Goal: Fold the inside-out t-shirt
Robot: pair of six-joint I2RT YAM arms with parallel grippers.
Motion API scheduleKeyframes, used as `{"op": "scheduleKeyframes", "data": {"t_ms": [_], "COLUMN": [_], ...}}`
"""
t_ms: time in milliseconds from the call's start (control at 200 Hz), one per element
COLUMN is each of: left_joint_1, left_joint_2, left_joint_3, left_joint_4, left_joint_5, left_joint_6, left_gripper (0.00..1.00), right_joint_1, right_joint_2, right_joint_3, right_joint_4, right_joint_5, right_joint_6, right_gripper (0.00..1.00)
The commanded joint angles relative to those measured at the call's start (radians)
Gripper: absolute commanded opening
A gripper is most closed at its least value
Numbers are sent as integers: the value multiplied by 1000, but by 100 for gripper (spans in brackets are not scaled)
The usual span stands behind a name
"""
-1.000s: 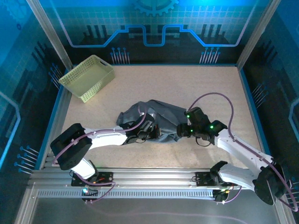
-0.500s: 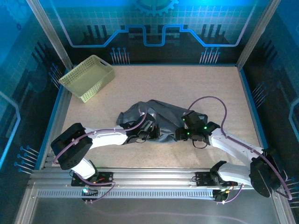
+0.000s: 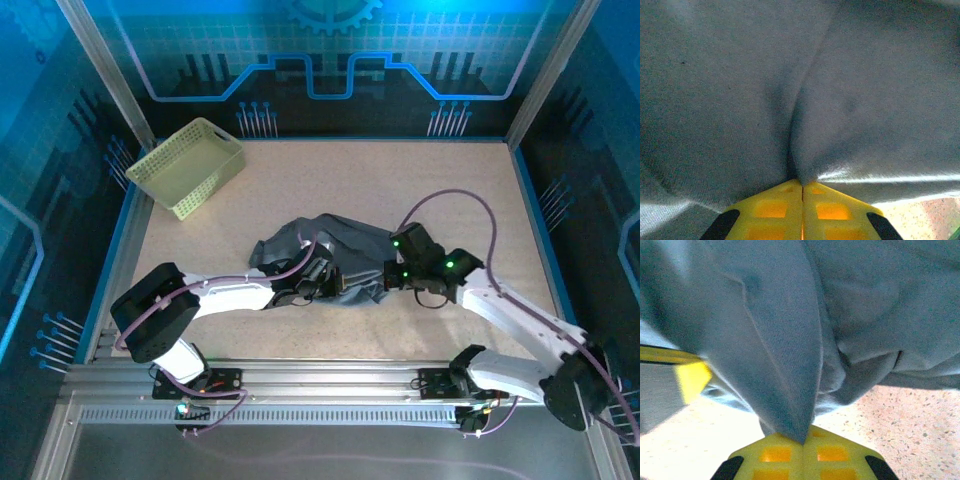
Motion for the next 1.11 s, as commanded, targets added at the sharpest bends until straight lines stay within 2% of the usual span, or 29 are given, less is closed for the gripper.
{"op": "scheduleKeyframes", "data": {"t_ms": [0,135,285,435,550,700,840,975,1101], "left_joint_1": [-6,-6,-6,-5,-7,-94,-180,-204,-212], "left_joint_2": [8,7,-12,-71,-113,-208,-305,-332,-286], "left_joint_3": [27,36,40,40,70,67,53,63,82], "left_joint_4": [-15,-4,-18,-89,-158,-122,-53,-45,-19], "left_joint_5": [-37,-29,-33,-94,-130,-212,-308,-332,-321], "left_joint_6": [24,40,66,112,168,271,352,381,371], "left_gripper": [9,14,22,30,34,40,43,47,52], "right_joint_1": [19,19,19,19,19,19,30,64,92], "right_joint_2": [-81,-79,-56,-17,-5,-3,71,176,265], "right_joint_3": [134,228,234,233,322,462,568,656,708], "right_joint_4": [-198,-280,-290,-316,-376,-376,-364,-362,-338], "right_joint_5": [14,-12,-13,-15,-23,-63,-80,-40,-23], "right_joint_6": [-31,-72,-121,-170,-189,-185,-161,-157,-133], "right_gripper": [0,0,0,0,0,0,0,0,0]}}
